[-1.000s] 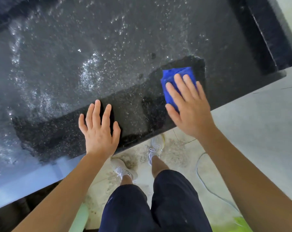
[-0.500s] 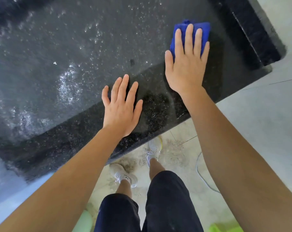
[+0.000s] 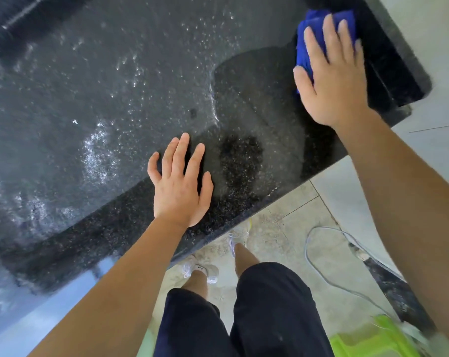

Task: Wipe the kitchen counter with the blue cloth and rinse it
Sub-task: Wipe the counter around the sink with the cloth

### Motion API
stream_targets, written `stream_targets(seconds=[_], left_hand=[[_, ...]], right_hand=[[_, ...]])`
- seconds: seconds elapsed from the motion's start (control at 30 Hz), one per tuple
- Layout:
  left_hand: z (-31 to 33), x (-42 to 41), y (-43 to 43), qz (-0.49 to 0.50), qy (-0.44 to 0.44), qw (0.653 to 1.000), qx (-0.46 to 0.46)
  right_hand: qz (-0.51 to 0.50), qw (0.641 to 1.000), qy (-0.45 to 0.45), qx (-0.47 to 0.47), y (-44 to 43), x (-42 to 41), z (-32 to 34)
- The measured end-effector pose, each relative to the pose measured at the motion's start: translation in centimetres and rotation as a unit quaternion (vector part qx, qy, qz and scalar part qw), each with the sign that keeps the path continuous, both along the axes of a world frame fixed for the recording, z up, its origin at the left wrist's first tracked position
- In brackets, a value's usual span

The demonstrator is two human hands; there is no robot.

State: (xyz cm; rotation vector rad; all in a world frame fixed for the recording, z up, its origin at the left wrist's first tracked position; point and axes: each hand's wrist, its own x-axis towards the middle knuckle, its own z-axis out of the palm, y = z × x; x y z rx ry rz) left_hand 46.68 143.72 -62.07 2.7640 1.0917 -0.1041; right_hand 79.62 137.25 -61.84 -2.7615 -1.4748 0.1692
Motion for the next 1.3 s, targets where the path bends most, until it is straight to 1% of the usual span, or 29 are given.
stream_targets(seconds=[0.07, 0.13, 0.17, 0.23, 0.33, 0.4, 0.47, 0.57, 0.7, 0.77, 0.83, 0.93, 1.0, 1.07, 1.1, 1.13, 1.2, 1.3], left_hand=[[0.1, 0.1, 0.0, 0.003, 0.006, 1.0, -0.003], [0.1, 0.1, 0.0, 0.007, 0.012, 1.0, -0.001], [0.1, 0.1, -0.1, 0.009, 0.013, 1.0, 0.001], [0.1, 0.1, -0.1, 0.007, 0.012, 1.0, 0.003], [0.1, 0.2, -0.1, 0.008, 0.016, 1.0, 0.0], [0.0, 0.2, -0.1, 0.014, 0.015, 1.0, 0.0], [0.0, 0.1, -0.2, 0.012, 0.009, 1.0, 0.001], [-0.2, 0.1, -0.2, 0.006, -0.008, 1.0, 0.0], [-0.2, 0.0, -0.2, 0.007, -0.011, 1.0, 0.002], [-0.1, 0.1, -0.1, 0.007, -0.006, 1.0, 0.0], [0.0, 0.1, -0.2, 0.007, 0.008, 1.0, -0.002], [0.1, 0.2, -0.1, 0.01, 0.036, 0.999, -0.004], [0.1, 0.1, -0.1, 0.007, 0.039, 0.999, -0.006], [0.1, -0.1, 0.1, 0.003, 0.032, 0.999, -0.009], [0.1, -0.1, 0.1, 0.003, 0.026, 1.0, -0.01], [0.2, -0.1, 0.3, 0.001, 0.017, 1.0, -0.012], [0.5, 0.0, 0.8, -0.004, -0.01, 1.0, -0.013], [1.1, 0.1, 3.0, -0.015, -0.059, 0.998, 0.006]], right_hand=[[-0.058, 0.998, -0.011, 0.003, 2.2, -0.7, -0.2], [-0.085, 0.996, -0.009, 0.016, 4.0, -2.9, -0.5], [-0.073, 0.997, -0.003, 0.023, 4.3, -4.1, -0.5], [-0.016, 0.999, 0.006, 0.029, 3.4, -6.7, -0.4], [0.088, 0.995, 0.028, 0.03, -1.0, -10.4, 0.0], [0.109, 0.993, 0.031, 0.016, -5.1, -11.2, 0.0], [0.056, 0.998, 0.022, 0.002, -8.9, -9.2, 0.0], [-0.077, 0.997, 0.003, 0.001, -11.5, -5.3, 0.0], [-0.191, 0.981, -0.018, 0.005, -8.5, -5.5, -0.5], [-0.209, 0.978, -0.008, 0.012, -5.9, -7.3, -0.3], [-0.15, 0.988, -0.004, 0.022, -3.3, -9.7, 0.0], [-0.001, 1.0, 0.007, 0.01, -0.6, -12.2, 0.2], [0.076, 0.997, 0.029, -0.008, -0.8, -11.5, 0.3], [0.123, 0.992, 0.032, -0.027, -1.9, -9.2, 0.3], [0.119, 0.992, 0.028, -0.031, -2.2, -7.7, 0.4], [0.09, 0.995, 0.028, -0.03, -2.2, -6.3, 0.5], [-0.006, 0.999, 0.031, -0.023, -0.9, -4.1, 0.6], [-0.148, 0.988, 0.032, -0.023, 3.9, -3.3, 0.6]])
